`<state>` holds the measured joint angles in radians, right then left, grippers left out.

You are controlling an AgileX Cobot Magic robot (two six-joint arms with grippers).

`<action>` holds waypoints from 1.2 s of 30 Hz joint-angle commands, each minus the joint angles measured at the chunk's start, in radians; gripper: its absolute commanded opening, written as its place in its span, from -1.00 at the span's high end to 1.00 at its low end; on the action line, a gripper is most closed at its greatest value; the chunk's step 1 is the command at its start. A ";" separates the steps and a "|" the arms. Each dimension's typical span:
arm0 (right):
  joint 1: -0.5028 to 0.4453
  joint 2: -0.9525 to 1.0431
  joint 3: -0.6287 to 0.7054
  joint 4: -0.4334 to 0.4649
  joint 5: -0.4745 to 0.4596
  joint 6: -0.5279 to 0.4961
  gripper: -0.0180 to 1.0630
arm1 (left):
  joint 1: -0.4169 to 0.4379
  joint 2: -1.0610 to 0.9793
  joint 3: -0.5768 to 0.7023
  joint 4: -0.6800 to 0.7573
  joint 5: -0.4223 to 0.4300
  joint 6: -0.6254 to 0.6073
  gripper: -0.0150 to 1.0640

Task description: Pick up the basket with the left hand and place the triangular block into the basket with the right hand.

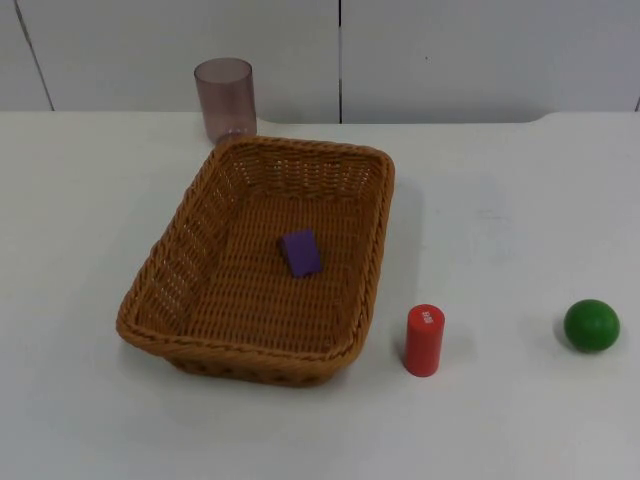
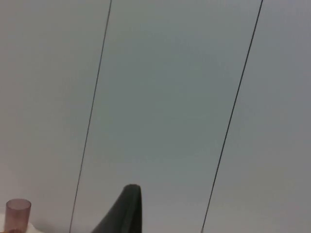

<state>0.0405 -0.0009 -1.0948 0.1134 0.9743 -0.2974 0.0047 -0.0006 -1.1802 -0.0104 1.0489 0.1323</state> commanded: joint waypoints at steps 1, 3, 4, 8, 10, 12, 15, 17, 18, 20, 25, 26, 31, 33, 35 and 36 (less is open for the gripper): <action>0.004 0.001 0.023 0.000 0.019 0.025 -0.97 | -0.005 0.001 0.024 -0.015 0.002 -0.016 -0.98; 0.004 0.001 0.056 -0.002 0.061 0.055 -0.97 | -0.005 0.001 0.064 -0.015 0.015 -0.049 -0.98; 0.004 0.001 0.076 -0.004 0.076 0.075 -0.97 | -0.005 0.001 0.092 -0.015 0.020 -0.057 -0.98; 0.004 0.001 0.142 -0.008 0.112 0.119 -0.97 | -0.005 0.001 0.184 -0.015 0.020 -0.062 -0.98; 0.004 0.001 0.169 -0.014 0.113 0.134 -0.97 | -0.005 0.001 0.220 -0.015 0.020 -0.062 -0.98; 0.004 0.001 0.216 -0.048 0.114 0.171 -0.97 | -0.005 0.001 0.289 -0.015 0.023 -0.079 -0.98; 0.004 0.001 0.266 -0.089 0.114 0.227 -0.97 | -0.005 0.001 0.366 -0.013 0.030 -0.095 -0.98; 0.004 0.001 0.320 -0.140 0.114 0.264 -0.97 | -0.005 0.001 0.449 -0.008 0.034 -0.095 -0.98; 0.004 0.001 0.340 -0.150 0.114 0.264 -0.97 | -0.005 0.001 0.479 -0.005 0.037 -0.095 -0.98; 0.004 0.001 0.365 -0.160 0.114 0.264 -0.97 | -0.005 0.001 0.515 -0.001 0.041 -0.095 -0.98; 0.004 0.001 0.435 -0.171 0.114 0.264 -0.97 | -0.005 0.001 0.604 -0.001 0.043 -0.095 -0.98; 0.004 0.001 0.451 -0.171 0.114 0.264 -0.97 | -0.005 0.001 0.621 -0.001 0.043 -0.095 -0.98; 0.004 0.001 0.502 -0.190 0.110 0.289 -0.97 | -0.005 0.001 0.677 0.002 0.039 -0.095 -0.98; 0.004 0.001 0.526 -0.194 0.106 0.297 -0.97 | -0.005 0.001 0.686 0.004 0.026 -0.095 -0.98; 0.004 0.001 0.538 -0.194 0.104 0.297 -0.97 | -0.005 0.001 0.686 0.004 0.026 -0.095 -0.98; 0.004 0.001 0.556 -0.194 0.099 0.297 -0.97 | -0.005 0.001 0.686 0.004 0.026 -0.095 -0.98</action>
<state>0.0405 0.0020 -0.5504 -0.0746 1.0902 0.0000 0.0047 0.0024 -0.4995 -0.0089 1.0898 0.0463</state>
